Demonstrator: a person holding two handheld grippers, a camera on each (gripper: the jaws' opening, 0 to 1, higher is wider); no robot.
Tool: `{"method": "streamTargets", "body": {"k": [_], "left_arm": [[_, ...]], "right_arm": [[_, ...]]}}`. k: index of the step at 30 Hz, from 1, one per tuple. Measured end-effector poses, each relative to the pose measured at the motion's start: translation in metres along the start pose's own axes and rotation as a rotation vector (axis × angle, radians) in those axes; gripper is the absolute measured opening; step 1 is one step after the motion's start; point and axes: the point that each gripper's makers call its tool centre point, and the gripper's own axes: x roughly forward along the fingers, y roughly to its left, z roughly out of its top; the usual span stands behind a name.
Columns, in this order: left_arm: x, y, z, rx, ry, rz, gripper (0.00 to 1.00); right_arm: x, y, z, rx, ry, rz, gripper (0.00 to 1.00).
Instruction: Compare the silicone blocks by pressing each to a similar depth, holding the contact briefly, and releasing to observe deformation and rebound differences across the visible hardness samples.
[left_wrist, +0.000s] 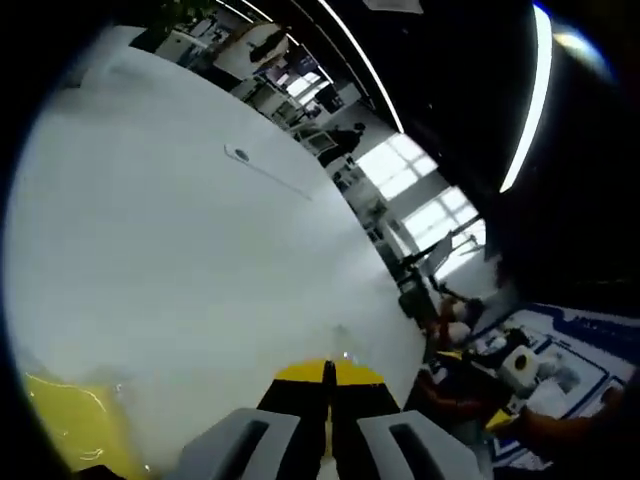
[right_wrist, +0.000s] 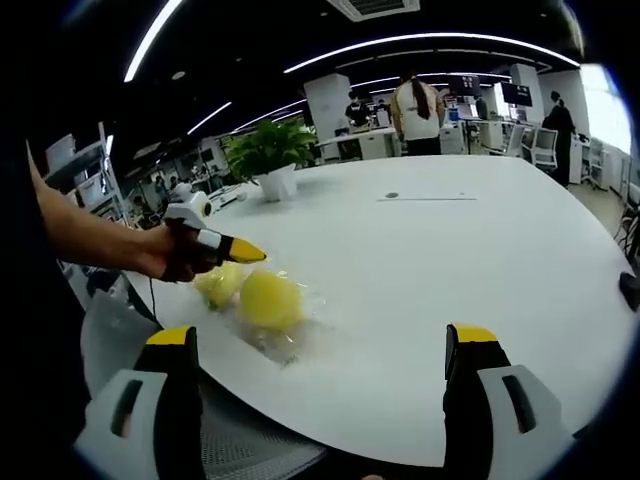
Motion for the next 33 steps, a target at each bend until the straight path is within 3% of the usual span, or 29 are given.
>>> {"method": "streamTargets", "body": {"k": [8,12,15,24,33], "left_arm": [[-0.008,-0.012,0.017,0.087,-0.039,-0.040,0.00],[-0.016,-0.029,0.031,0.142,-0.077,-0.060,0.00],[-0.018,-0.034,0.040,0.244,-0.093,-0.063,0.00],[-0.036,-0.053,0.053,0.303,-0.103,-0.089,0.00],[-0.043,-0.085,0.066,0.412,-0.120,-0.170,0.00]], "right_arm": [[0.003,0.007,-0.003,-0.006,0.009,0.015,0.96],[0.004,0.008,0.000,-0.013,0.009,0.024,0.96],[0.005,0.007,0.007,-0.008,-0.013,0.021,0.96],[0.013,0.015,0.010,-0.027,-0.007,0.041,0.96],[0.021,0.025,0.019,-0.061,-0.008,0.075,0.96]]}}
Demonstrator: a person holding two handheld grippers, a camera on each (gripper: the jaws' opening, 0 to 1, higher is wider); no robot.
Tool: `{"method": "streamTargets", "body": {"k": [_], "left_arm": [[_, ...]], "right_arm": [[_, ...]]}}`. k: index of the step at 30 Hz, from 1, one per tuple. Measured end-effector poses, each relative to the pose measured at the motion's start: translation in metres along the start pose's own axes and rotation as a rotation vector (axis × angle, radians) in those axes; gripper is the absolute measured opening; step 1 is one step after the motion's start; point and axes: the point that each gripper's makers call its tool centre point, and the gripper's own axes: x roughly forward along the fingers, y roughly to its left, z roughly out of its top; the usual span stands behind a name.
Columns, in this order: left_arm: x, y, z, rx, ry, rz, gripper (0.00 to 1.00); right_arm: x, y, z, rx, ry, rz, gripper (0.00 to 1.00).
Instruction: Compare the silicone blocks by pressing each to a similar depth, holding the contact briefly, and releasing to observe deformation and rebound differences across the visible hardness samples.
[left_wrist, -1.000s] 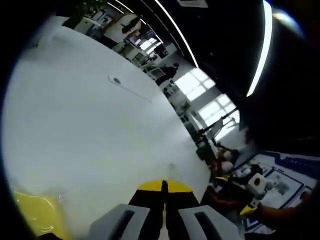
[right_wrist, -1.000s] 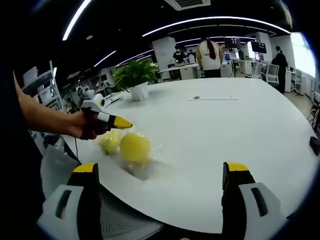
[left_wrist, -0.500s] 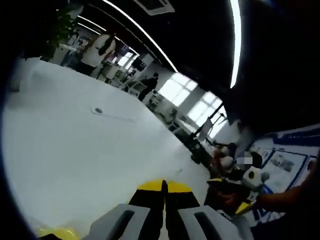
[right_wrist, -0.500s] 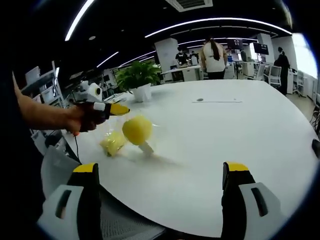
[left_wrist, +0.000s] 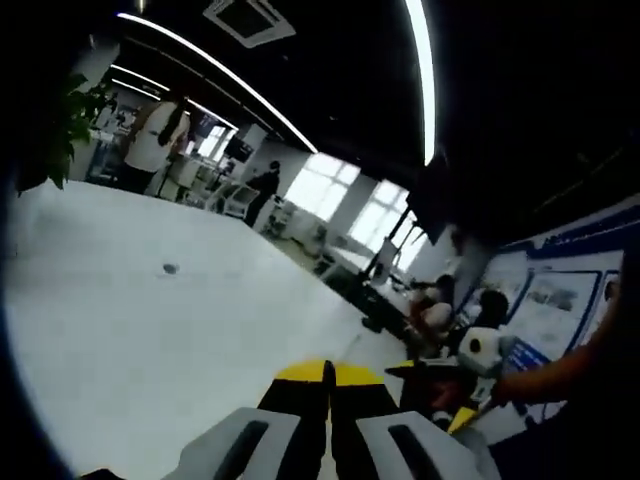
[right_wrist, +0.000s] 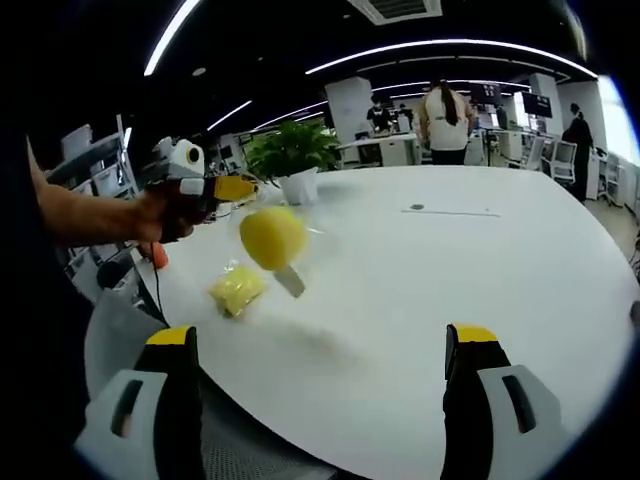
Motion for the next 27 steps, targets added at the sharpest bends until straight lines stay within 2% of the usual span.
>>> {"method": "streamTargets", "body": {"k": [7,12,18,22,27], "left_arm": [[-0.003,-0.030,0.034,0.045,-0.053,-0.079,0.00],[-0.010,-0.052,0.059,0.060,-0.105,-0.136,0.00],[-0.017,-0.068,0.075,0.073,-0.127,-0.165,0.00],[-0.022,-0.073,0.080,0.073,-0.141,-0.172,0.00],[-0.031,-0.083,0.084,0.084,-0.151,-0.183,0.00]], "right_arm": [[0.003,0.005,0.012,-0.019,-0.011,0.026,0.96],[0.007,0.010,0.037,-0.036,-0.075,0.056,0.96],[0.010,0.015,0.061,-0.060,-0.105,0.078,0.96],[0.013,0.020,0.071,-0.073,-0.121,0.110,0.96],[0.017,0.031,0.087,-0.088,-0.173,0.159,0.96]]}}
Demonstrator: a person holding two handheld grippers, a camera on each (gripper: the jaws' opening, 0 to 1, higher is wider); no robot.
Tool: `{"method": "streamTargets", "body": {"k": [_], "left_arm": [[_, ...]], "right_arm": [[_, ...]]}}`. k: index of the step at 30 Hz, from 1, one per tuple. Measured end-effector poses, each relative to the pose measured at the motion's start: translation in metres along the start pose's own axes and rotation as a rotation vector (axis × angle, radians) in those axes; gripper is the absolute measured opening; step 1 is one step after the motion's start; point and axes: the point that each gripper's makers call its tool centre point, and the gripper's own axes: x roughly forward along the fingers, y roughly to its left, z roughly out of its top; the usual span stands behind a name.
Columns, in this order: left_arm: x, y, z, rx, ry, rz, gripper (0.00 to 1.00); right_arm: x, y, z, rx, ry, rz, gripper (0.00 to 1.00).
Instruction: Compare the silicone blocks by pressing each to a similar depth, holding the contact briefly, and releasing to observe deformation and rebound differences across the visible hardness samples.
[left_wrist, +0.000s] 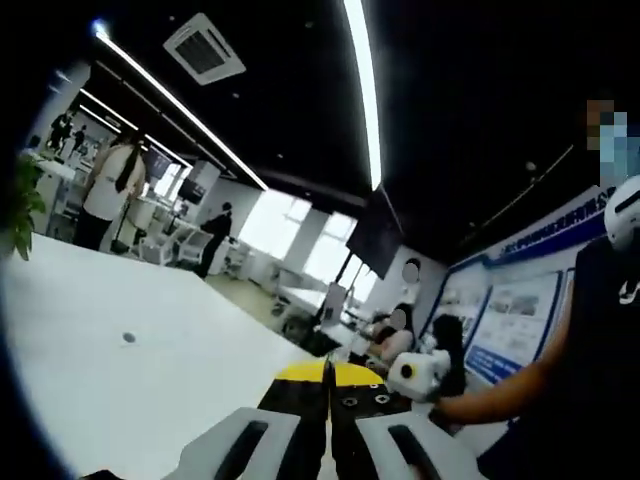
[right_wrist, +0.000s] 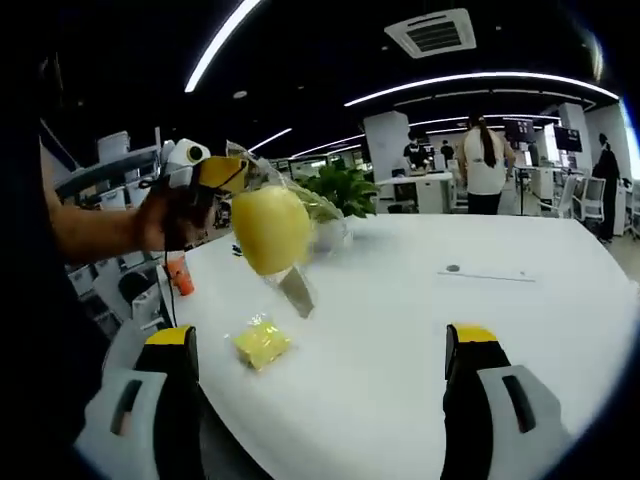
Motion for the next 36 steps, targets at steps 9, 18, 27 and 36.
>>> {"method": "streamTargets", "body": {"k": [9,18,27,36], "left_arm": [[-0.016,-0.022,-0.006,0.006,-0.002,-0.023,0.00],[-0.021,-0.034,-0.021,-0.003,0.023,-0.040,0.00],[-0.026,-0.039,-0.022,-0.013,0.014,-0.046,0.00],[-0.029,-0.048,-0.018,-0.023,-0.009,-0.054,0.00]], "right_arm": [[0.017,0.021,0.019,-0.054,-0.027,0.082,0.96],[0.033,0.043,0.020,-0.068,-0.035,0.154,0.96],[0.037,0.067,0.023,-0.062,-0.066,0.230,0.96],[0.037,0.080,0.032,0.003,-0.108,0.300,0.78]]}}
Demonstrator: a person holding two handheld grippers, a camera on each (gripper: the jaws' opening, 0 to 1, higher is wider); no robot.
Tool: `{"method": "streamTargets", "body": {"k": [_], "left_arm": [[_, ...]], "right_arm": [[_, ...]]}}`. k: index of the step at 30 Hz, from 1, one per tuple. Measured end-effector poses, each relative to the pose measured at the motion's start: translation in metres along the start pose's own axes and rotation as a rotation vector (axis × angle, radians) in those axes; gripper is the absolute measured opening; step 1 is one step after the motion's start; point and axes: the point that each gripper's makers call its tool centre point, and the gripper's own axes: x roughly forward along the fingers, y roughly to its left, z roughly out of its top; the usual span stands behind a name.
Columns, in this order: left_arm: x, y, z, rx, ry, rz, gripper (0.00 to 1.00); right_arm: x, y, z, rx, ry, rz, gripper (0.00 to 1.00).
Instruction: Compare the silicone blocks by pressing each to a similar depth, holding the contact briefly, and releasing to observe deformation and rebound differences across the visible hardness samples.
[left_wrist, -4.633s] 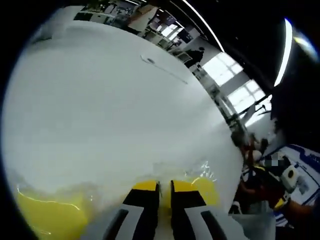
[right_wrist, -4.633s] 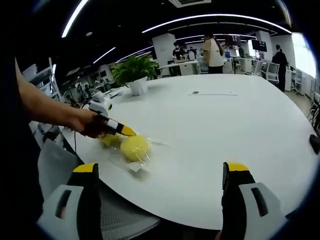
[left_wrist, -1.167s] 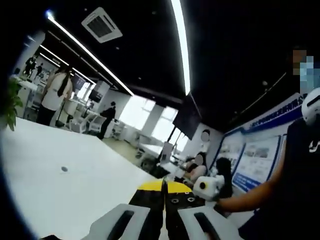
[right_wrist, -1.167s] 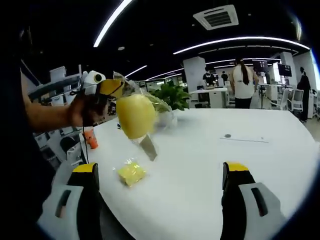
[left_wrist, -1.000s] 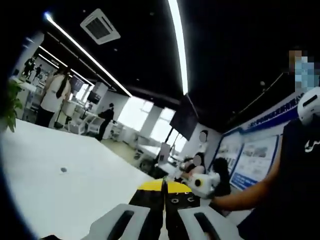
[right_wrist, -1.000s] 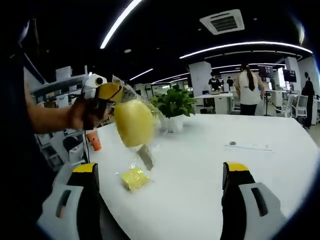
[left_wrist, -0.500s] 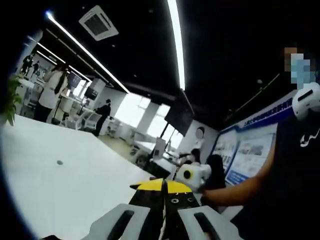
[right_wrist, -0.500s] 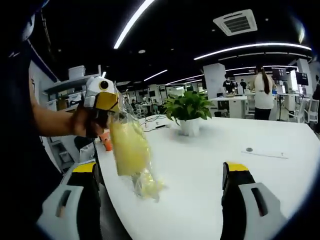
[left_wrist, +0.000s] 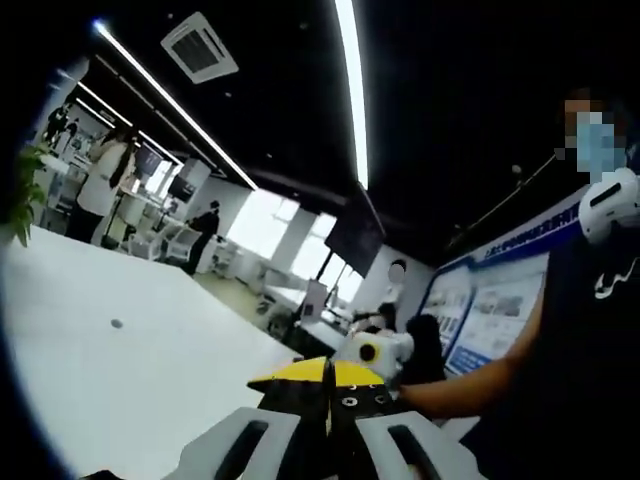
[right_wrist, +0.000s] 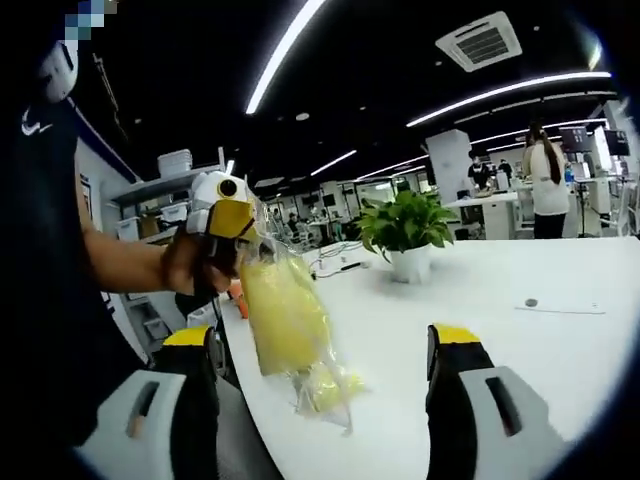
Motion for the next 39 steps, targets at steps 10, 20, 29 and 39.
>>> {"method": "streamTargets", "body": {"k": [10,20,29,39], "left_arm": [[-0.004,-0.004,0.006,-0.018,-0.023,0.001,0.00],[-0.009,-0.002,0.013,-0.033,-0.051,0.008,0.00],[-0.013,0.002,0.013,-0.024,-0.060,0.026,0.00],[-0.019,0.007,0.000,-0.001,-0.033,0.036,0.00]], "right_arm": [[0.016,0.020,0.008,0.091,-0.069,0.109,0.56],[0.023,0.031,0.017,0.074,-0.057,0.172,0.32],[0.027,0.029,0.015,0.064,-0.011,0.186,0.29],[0.027,0.031,-0.001,0.065,0.073,0.197,0.26]]}}
